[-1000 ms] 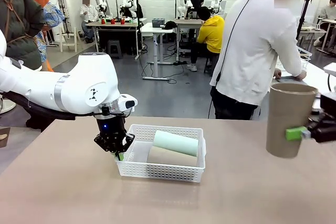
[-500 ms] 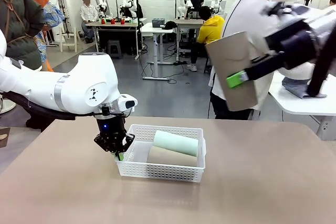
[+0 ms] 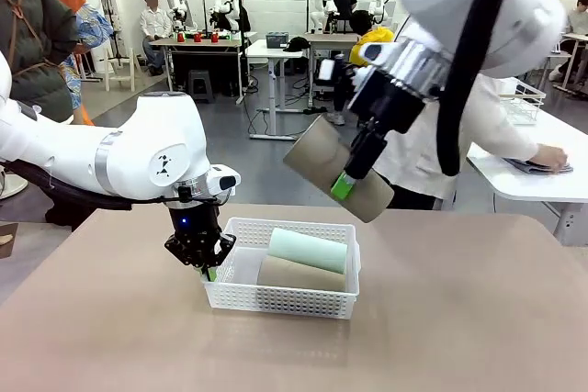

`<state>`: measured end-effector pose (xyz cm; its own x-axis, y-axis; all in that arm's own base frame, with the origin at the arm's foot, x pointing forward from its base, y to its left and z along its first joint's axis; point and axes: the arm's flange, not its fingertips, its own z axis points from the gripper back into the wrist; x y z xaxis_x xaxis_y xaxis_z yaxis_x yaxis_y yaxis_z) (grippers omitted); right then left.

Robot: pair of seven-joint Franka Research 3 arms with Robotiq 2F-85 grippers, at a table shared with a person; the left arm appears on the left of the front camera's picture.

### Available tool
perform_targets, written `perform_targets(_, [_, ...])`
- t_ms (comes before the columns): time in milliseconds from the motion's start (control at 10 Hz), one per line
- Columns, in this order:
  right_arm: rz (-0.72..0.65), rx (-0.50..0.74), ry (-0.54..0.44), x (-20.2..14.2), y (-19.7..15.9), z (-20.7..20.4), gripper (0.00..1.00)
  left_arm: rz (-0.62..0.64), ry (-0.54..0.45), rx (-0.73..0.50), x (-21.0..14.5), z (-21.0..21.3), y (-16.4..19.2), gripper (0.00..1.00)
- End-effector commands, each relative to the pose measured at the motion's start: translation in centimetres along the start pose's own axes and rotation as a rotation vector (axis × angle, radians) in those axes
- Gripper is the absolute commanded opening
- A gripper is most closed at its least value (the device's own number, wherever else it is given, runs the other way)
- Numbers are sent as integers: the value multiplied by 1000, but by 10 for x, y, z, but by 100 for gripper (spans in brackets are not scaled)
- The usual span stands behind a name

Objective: Clean and organize the cups into the basket.
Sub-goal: Pick up the Reusable plastic cup from the right side of the table and stack it inside the Organizing basket in the center of the table.

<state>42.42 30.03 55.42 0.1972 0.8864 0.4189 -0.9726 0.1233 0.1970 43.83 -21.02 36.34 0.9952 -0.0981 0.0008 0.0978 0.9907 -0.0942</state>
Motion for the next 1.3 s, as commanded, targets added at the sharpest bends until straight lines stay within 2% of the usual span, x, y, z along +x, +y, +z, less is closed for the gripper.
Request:
perform_targets(0, [-24,-80,120,30,-11,-11,82,-6,0,8,0,-1,0,4])
perform_targets(300, [-4,-96,210,40,-23,-53,82,-6,0,8,0,-1,0,4])
perform_targets(1200, [25,-66,317,15,-74,-137,82,-6,0,8,0,-1,0,4])
